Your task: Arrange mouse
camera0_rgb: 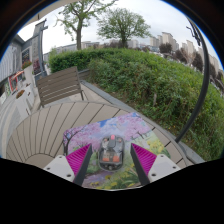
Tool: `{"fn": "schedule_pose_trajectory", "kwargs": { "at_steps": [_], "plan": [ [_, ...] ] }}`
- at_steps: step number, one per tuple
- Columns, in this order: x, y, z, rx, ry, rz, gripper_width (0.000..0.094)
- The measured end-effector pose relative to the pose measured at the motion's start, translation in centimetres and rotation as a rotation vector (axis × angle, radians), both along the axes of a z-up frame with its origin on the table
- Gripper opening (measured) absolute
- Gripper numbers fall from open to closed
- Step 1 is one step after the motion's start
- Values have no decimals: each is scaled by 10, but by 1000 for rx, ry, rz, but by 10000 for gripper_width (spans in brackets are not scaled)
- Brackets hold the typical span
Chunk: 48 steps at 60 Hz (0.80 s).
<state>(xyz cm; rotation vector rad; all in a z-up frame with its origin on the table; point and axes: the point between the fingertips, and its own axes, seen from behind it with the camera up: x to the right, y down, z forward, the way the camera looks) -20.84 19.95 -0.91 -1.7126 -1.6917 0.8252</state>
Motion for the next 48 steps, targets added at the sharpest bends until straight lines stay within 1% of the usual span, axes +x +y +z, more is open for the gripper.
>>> {"fn": "schedule_pose_trajectory", "kwargs": {
  "at_steps": [1, 3, 6, 12, 18, 23, 26, 31, 36, 41, 48],
  "plan": [
    [2, 0, 4, 1, 0, -2, 863],
    [7, 2, 14, 9, -3, -11, 828],
    [16, 2, 32, 22, -2, -23, 848],
    [57, -9, 79, 30, -6, -16, 847],
    [121, -35, 114, 15, -55, 24, 844],
    [178, -57, 133, 15, -92, 66, 847],
    [211, -66, 144, 22, -105, 78, 843],
    [265, -81, 154, 37, -132, 79, 843],
    [310, -97, 166, 22, -144, 74, 845],
    [346, -111, 181, 20, -149, 62, 844],
    [381, -130, 196, 27, -126, 71, 842]
  ]
}}
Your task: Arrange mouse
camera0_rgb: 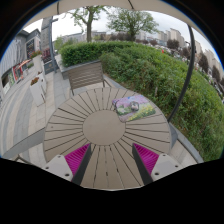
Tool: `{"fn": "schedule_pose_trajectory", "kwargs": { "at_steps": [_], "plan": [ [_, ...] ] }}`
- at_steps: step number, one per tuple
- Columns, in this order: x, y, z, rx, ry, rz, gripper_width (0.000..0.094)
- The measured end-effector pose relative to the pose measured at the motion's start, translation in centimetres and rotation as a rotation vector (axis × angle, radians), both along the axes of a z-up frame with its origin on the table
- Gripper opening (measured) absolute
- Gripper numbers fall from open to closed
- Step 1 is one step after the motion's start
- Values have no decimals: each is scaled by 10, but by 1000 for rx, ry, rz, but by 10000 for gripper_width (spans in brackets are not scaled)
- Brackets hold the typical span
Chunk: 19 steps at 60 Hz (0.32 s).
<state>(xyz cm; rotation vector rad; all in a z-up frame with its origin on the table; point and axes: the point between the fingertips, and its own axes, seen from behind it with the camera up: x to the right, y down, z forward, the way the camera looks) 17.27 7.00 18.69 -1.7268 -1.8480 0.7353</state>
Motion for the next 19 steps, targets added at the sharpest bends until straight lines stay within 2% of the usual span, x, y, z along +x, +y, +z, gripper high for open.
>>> {"fn": "schedule_pose_trajectory", "kwargs": {
  "at_steps": [19],
  "plan": [
    [57, -21, -3, 34, -1, -56, 840]
  ]
}}
